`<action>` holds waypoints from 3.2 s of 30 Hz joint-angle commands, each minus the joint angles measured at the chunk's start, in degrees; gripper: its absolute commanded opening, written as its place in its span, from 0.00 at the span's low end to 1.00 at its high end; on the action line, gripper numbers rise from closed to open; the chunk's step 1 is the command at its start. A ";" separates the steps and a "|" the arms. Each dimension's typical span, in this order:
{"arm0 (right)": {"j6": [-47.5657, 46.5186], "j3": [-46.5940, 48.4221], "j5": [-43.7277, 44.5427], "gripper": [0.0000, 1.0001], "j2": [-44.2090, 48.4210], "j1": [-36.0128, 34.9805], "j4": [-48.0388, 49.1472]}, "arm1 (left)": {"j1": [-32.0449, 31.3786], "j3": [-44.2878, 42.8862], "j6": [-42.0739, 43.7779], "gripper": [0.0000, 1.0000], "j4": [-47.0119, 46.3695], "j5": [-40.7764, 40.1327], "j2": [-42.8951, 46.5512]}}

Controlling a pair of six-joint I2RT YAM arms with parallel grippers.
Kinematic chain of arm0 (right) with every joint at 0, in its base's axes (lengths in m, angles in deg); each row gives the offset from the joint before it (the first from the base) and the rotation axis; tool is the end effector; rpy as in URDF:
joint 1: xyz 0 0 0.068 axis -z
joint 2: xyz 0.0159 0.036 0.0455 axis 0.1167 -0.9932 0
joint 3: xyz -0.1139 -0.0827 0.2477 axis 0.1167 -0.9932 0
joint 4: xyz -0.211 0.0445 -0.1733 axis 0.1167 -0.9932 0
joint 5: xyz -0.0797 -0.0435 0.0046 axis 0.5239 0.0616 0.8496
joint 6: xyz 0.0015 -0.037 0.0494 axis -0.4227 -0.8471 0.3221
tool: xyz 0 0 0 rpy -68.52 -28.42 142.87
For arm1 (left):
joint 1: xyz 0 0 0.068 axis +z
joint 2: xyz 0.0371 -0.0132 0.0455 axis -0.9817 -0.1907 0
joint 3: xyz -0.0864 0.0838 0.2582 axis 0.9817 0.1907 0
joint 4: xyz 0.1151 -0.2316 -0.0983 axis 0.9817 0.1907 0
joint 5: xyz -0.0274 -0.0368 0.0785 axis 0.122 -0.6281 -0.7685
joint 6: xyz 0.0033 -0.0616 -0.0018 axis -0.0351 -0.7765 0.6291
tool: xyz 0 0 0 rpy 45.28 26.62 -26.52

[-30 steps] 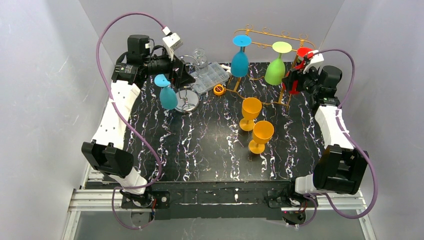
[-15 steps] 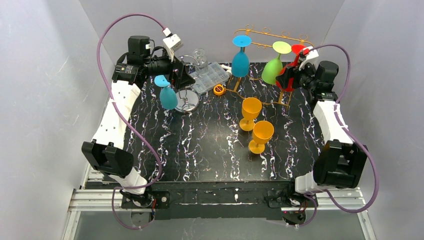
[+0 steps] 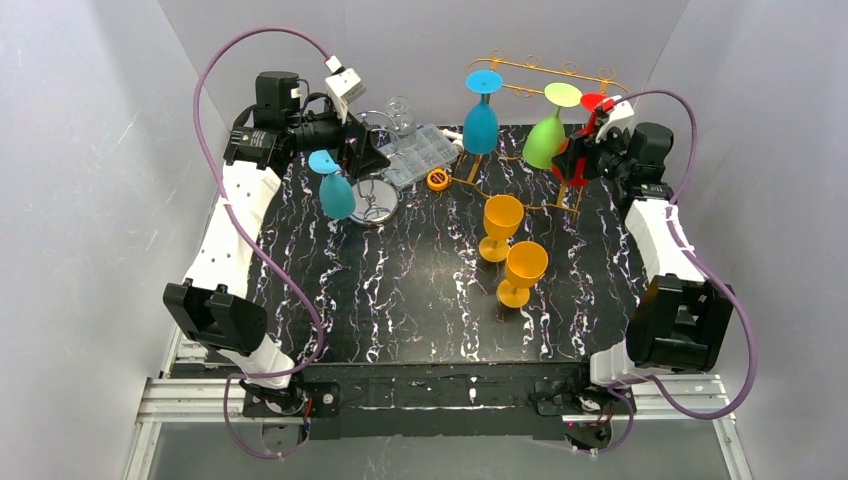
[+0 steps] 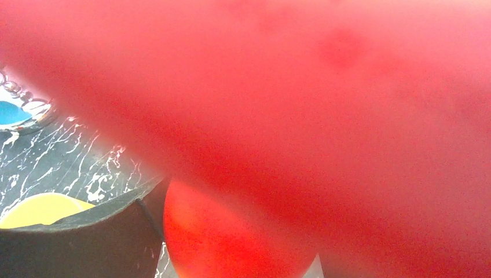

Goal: Place the wine glass upside down on the wine glass rack

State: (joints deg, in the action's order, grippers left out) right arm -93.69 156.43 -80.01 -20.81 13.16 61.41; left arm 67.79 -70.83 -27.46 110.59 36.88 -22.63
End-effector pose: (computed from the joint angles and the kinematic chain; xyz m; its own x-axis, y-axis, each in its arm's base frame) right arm 0.3720 -0.0204 0.3402 -0.2054 -0.0960 -0.9740 -0.3769 0.9262 -0.0118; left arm 0.3515 -0.1047 0.4697 -0.1013 0.2413 -0.9651 0.8770 0.4797 0.0279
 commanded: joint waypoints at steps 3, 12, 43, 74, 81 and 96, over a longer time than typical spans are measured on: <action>-0.80 -1.57 1.57 0.27 4.63 0.13 2.98 | 0.50 -0.14 0.45 0.98 0.88 1.38 1.00; -0.90 0.32 3.24 0.26 2.92 0.24 2.17 | 0.60 -0.12 0.55 0.98 1.17 1.47 0.87; 2.69 4.27 0.95 0.23 -3.63 1.43 2.66 | 1.21 -1.12 0.29 0.98 1.70 2.30 0.48; 16.25 -6.77 -0.89 0.98 14.21 1.37 4.86 | 1.29 1.78 -7.45 0.98 2.77 0.42 5.66; 22.05 -2.34 -3.88 0.97 18.12 1.39 0.60 | 1.29 0.53 -7.31 0.98 6.76 -1.36 7.57; 38.59 15.85 19.53 0.69 8.42 4.64 -8.54 | 1.47 0.38 -9.86 0.98 9.55 -3.72 9.78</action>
State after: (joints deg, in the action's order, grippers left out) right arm -60.47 167.71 -66.56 -11.37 16.62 53.41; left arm 68.83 -69.16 -36.14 118.66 32.97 -14.50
